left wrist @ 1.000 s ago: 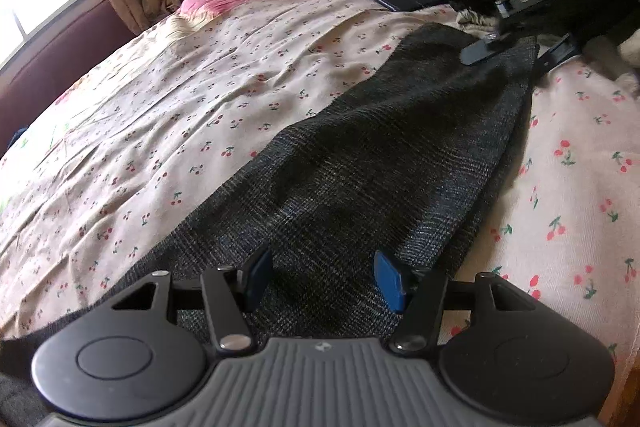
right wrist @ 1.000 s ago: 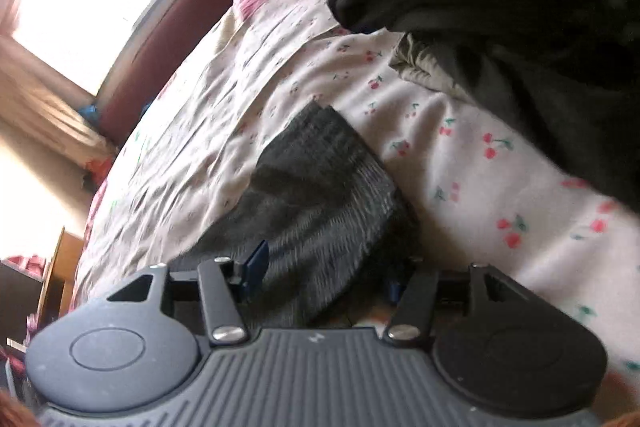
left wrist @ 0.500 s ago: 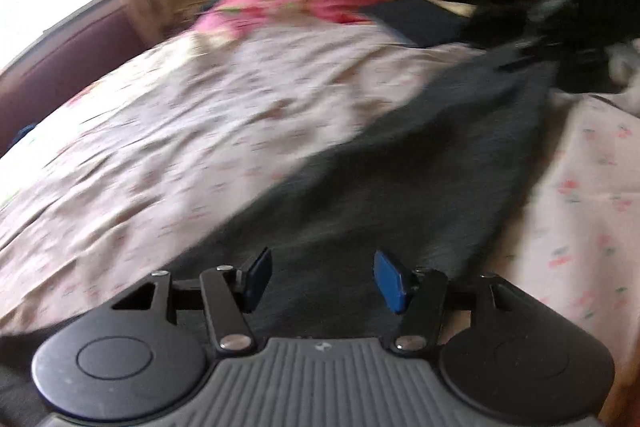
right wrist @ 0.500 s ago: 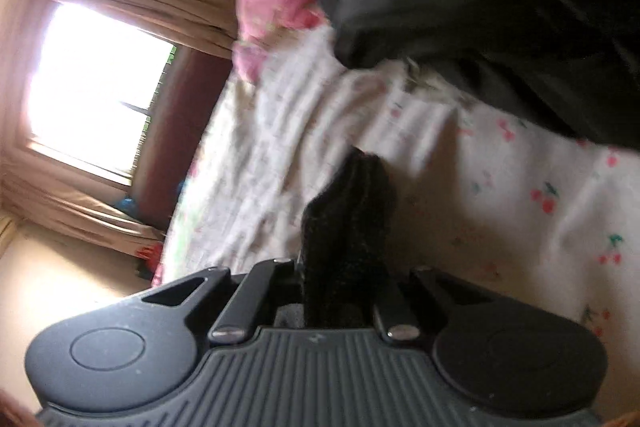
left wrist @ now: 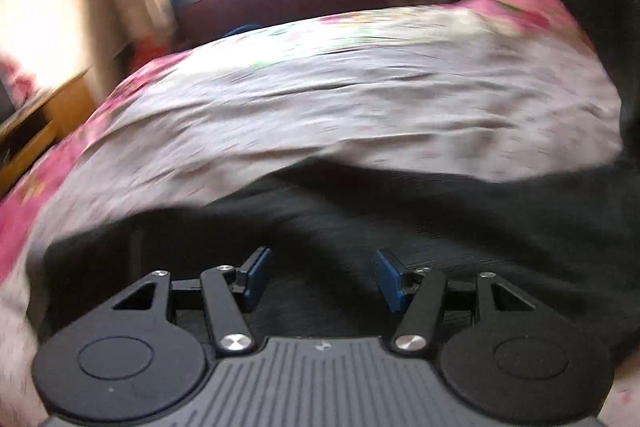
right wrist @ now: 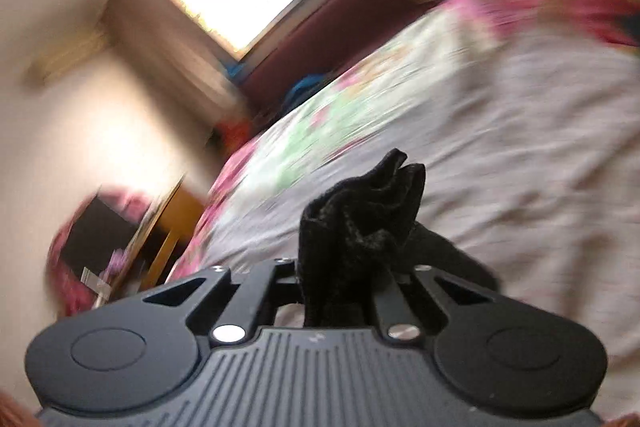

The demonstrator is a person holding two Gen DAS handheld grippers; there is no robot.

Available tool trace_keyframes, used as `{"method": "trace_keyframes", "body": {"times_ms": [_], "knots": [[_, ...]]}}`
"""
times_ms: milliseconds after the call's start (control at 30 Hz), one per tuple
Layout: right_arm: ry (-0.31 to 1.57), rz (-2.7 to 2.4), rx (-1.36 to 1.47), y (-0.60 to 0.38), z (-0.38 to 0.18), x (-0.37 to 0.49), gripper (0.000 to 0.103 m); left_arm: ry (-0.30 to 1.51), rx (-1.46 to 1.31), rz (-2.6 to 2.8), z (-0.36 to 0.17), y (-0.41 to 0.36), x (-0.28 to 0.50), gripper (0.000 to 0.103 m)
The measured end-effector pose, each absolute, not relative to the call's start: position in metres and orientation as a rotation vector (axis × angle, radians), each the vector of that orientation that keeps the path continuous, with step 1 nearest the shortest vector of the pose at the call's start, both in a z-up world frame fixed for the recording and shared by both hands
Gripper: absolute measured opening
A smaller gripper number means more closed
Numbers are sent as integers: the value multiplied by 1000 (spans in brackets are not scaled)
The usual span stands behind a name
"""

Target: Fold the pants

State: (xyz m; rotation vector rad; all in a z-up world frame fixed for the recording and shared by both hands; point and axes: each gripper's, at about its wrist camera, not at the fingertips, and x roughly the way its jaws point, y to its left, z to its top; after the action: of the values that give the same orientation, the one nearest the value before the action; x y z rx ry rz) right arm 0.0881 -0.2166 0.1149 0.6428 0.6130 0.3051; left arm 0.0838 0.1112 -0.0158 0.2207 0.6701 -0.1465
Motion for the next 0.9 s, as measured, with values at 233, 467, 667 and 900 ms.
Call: {"method": "trace_keyframes", "body": {"times_ms": [233,467,667,900], "knots": [[806,539,481,-12,86,168,7,644,14,-84,-22,169,76,71],[920,694,270,138,56,167,7,637,-255,-10,-25,235,64,71],[908,707,119,202,43,158,7,622,-503,-8,-41,283,56,71],[941,689,-28,251,17,173,8,621,-563,32,-47,301,45,67]]}}
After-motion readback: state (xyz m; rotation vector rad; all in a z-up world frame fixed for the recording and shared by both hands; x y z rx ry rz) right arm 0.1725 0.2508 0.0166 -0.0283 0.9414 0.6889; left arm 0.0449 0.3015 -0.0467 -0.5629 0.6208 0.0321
